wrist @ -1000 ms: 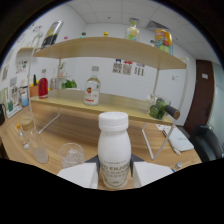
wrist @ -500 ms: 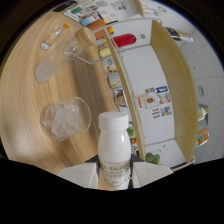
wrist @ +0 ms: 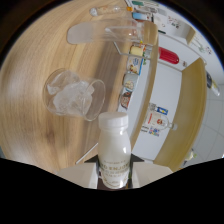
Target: Make me a cup of Mount Fuji.
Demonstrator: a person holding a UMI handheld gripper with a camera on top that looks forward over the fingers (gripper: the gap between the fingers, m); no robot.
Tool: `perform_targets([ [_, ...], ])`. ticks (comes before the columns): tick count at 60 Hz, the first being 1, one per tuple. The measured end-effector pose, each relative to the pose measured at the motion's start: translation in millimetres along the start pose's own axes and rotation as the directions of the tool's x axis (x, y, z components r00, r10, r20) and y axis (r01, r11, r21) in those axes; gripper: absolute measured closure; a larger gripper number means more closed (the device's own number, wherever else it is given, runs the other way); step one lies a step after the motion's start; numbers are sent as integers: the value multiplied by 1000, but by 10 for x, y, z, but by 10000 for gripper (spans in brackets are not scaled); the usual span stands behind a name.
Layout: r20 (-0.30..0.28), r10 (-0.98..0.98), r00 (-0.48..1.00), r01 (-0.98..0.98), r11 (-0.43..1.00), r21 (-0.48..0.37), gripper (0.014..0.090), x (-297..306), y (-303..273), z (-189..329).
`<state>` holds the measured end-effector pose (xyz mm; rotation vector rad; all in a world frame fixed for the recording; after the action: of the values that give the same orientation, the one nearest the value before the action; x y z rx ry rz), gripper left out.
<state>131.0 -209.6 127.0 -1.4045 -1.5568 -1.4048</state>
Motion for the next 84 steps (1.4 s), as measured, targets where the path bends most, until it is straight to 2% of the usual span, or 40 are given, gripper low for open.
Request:
perform_targets([
  [13,-2,-36,999,36,999,12,574,-11,-50,1],
  [22,-8,9,1000,-8,1000,23,576,34,-47,-3],
  [33,-14,191,982,-189,979,69,573,199,2,-62],
  [42,69,560,825,-564,811,158,569,371,-29,-224],
  [49,187,800,570,-820,537,198,564,484,-92,-340],
  [56,285,927,244,-967,211,142,564,431,-56,-318],
  [61,319,948,19,-999,6,42,563,209,-37,-226],
  [64,319,945,-72,-997,-75,-1,563,65,-43,-157],
  [76,296,921,-255,-966,-227,-126,566,-497,-113,64],
  [84,291,921,-258,-963,-221,-154,559,-696,-133,105],
])
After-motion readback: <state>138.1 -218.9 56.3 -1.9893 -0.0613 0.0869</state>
